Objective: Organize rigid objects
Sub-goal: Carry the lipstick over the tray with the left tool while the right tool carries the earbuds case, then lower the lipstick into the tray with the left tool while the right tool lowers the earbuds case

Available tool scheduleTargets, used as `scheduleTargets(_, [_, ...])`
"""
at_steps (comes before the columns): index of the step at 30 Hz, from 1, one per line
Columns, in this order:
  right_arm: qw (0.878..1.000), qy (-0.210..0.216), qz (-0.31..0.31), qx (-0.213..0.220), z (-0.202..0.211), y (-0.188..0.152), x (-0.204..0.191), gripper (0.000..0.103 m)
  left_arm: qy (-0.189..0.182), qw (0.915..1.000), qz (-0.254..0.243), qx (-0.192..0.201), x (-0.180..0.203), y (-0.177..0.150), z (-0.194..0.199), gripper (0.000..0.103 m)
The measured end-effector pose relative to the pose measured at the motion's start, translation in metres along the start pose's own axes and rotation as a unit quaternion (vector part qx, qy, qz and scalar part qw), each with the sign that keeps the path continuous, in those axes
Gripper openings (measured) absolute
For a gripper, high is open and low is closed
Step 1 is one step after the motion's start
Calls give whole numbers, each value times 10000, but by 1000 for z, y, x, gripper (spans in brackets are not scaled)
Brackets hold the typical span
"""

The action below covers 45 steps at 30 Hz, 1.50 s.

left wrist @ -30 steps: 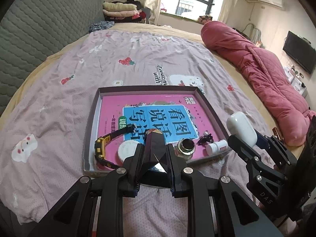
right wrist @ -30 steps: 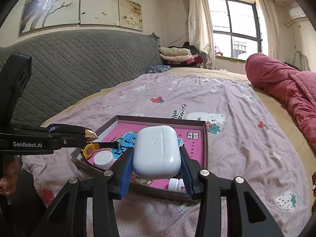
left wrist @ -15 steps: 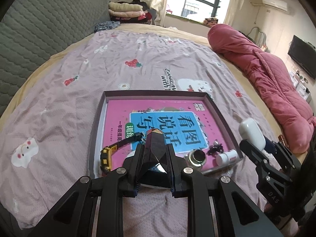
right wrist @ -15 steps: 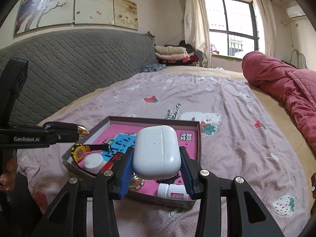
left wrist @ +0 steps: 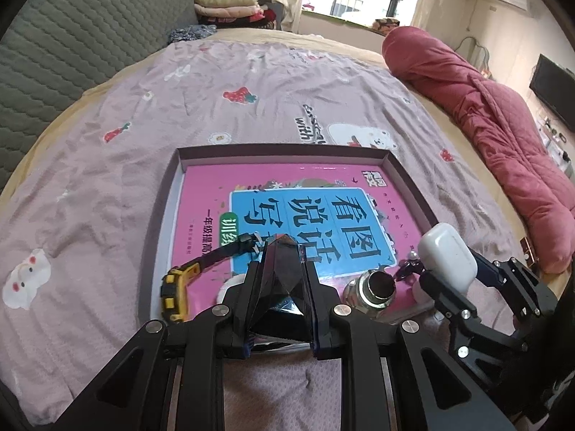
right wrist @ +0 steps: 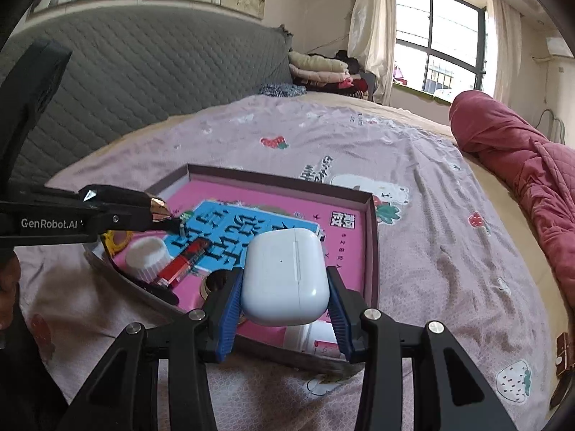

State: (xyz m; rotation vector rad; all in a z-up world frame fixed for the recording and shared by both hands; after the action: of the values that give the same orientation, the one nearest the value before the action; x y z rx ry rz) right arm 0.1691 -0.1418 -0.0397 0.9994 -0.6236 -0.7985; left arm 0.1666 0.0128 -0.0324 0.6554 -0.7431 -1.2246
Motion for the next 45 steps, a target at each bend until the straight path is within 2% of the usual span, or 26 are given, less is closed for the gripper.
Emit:
scheduleTargets(12, [9987,49,382,-338,-18,-15,-12,44,-10,9998,-60,-200,5,-14,-22,22])
scheduleTargets(23, [9974,222,609,-314,-18,-16,-26,44,5,9996,-3,-267,2,-20,-30,22])
scheduleTargets(28, [9953,154,906,-318,-18,-17,-33,44,26,9995,57,-309,-2,-23,-32,22])
scheduleTargets(45, [9959,157,847,-262,-14,-14,-32,46,-36,9995,103,-303,-3,-25,-33,22])
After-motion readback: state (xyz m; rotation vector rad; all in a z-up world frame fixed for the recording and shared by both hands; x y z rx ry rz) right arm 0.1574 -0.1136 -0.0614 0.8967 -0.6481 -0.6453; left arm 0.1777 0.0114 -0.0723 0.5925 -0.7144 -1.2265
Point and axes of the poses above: each gripper's, at about its wrist camera, not at the fingertips, and z roughly against the way its jaws point, x to its right, y to its top, the point moved 6 cm from there along -z, roughly the way its jaws point, and after that the axes turned 15 degrees about x, right-handed, at the moved point
